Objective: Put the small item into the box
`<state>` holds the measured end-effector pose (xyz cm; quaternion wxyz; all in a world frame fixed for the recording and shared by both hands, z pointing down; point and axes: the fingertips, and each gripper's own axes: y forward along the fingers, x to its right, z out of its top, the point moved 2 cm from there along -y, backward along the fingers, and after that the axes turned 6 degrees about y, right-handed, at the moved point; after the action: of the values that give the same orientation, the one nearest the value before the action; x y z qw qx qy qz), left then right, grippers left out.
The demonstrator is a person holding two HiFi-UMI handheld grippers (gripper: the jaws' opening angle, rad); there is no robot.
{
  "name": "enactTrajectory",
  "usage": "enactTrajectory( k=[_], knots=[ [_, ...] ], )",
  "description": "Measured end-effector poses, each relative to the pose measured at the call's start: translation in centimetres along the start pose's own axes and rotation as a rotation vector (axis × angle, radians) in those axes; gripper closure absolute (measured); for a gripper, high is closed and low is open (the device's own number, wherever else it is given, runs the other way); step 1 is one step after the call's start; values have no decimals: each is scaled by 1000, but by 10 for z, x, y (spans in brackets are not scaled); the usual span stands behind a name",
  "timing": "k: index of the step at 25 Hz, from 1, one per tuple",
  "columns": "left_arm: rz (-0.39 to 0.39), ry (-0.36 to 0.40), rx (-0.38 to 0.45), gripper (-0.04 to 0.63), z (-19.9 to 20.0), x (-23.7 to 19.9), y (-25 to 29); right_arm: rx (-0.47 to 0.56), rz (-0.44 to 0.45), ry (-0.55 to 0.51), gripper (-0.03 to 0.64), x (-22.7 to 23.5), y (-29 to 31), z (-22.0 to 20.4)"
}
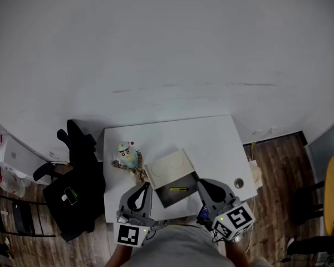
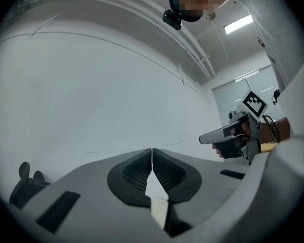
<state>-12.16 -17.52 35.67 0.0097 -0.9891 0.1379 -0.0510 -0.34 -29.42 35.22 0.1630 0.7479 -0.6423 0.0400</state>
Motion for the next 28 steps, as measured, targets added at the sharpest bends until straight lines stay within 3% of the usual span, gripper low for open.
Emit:
enactTrajectory(
  k=[10, 17, 28],
  knots=[
    [8, -2, 35, 560, 15, -6, -13, 76, -16, -33, 584, -7, -8, 11],
    [13, -5, 38, 560, 17, -9, -16, 127, 30, -26, 584, -23, -4, 14],
    [0, -3, 18, 560, 10, -2, -23, 118, 21, -25, 584, -26, -6, 6]
  ],
)
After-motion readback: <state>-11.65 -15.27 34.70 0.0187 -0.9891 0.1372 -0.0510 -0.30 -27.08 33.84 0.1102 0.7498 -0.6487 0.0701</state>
